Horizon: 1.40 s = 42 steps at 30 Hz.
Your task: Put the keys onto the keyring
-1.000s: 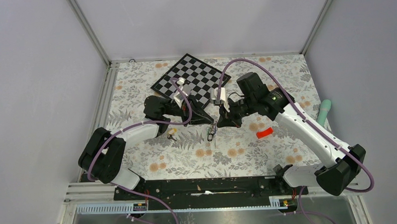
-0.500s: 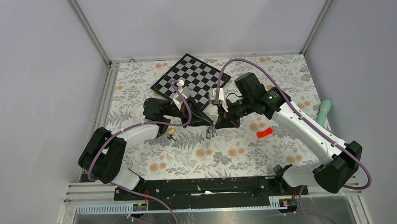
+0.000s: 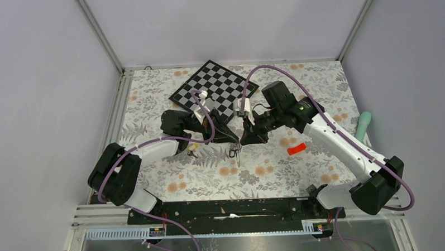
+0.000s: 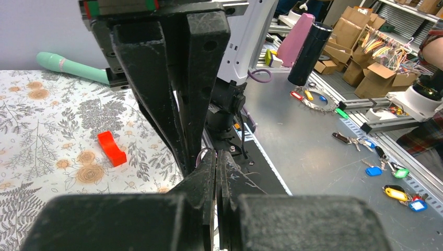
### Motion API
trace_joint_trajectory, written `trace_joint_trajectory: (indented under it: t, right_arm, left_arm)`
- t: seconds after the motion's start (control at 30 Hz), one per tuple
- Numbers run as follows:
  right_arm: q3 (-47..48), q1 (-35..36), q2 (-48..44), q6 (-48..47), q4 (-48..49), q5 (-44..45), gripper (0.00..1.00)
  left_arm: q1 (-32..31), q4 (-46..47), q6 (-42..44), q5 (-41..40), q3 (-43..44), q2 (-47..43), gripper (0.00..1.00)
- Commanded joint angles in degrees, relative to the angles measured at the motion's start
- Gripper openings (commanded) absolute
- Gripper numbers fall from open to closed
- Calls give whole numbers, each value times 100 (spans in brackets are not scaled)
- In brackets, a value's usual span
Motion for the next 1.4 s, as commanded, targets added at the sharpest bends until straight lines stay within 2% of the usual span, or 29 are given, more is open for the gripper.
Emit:
trace_joint_trajectory:
  t: [0.0,0.5,1.0,1.2,1.37]
  right_arm:
    - [193,-12,204,56,290,-291,9]
    - [312,68,355,43,211,-550,11]
    - [-39,1,-459,-177,168,226,24]
    - [-136,-187,-730,-195,171,203,29]
    - [-89,-245,-754,-207,93,-72,39]
  left_arm:
    - [-135,506,88,75,37,-96,0]
    - [-174,517,153,149,37,-97,0]
    - [-132,695,-142,-14,62,-46,0]
    - [-92,738,-200,8,81,-28,0]
    - [-87,873,-318,-7,111,25,0]
